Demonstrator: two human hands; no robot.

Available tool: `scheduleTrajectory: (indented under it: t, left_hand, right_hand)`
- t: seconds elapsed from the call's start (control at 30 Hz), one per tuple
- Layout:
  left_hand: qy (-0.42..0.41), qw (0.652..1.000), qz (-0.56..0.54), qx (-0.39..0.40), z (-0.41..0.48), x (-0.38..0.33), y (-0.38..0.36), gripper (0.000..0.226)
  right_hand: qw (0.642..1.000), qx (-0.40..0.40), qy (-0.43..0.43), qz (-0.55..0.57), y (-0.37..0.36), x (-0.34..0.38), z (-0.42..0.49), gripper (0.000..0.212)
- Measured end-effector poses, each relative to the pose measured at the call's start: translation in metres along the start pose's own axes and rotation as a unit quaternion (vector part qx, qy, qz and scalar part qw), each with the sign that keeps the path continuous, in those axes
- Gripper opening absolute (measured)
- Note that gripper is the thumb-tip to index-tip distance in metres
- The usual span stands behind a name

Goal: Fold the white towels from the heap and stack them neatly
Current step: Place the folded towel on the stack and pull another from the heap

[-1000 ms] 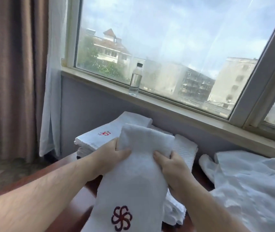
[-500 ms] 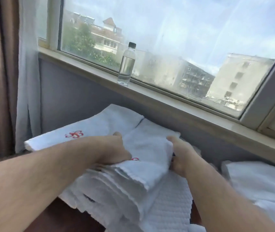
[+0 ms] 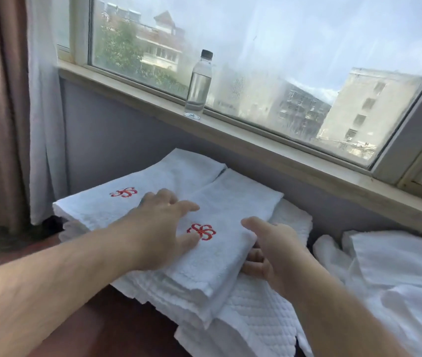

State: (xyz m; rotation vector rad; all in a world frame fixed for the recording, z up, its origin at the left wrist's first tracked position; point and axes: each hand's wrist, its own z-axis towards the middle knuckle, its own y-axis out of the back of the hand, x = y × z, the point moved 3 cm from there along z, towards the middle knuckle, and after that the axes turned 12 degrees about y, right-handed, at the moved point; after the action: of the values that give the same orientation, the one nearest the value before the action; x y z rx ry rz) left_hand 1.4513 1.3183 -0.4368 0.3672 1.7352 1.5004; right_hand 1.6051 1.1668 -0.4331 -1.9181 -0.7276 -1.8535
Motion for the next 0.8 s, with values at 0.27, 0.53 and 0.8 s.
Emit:
scheduleTrajectory:
  t: [0.27, 0.53, 0.8]
  left_hand:
    - [-0.010, 0.994, 0.107, -0.002, -0.053, 0.003, -0.034, 0.080]
    - [-0.094, 0.993, 0.067, 0.026, -0.103, -0.034, -0.047, 0.076]
    - [-0.202, 0.978, 0.035, 0.047, -0.153, -0.152, -0.073, 0.065]
  right_hand:
    - [0.952, 0.004, 0.112, -0.287, -0.002, -0.005, -0.058, 0.051]
    - [0.923, -0.014, 0.091, -0.374, 0.062, -0.018, -0.114, 0.030]
    - [0.905, -0.143, 0.045, -0.399, 0.214, -0.013, -0.205, 0.006]
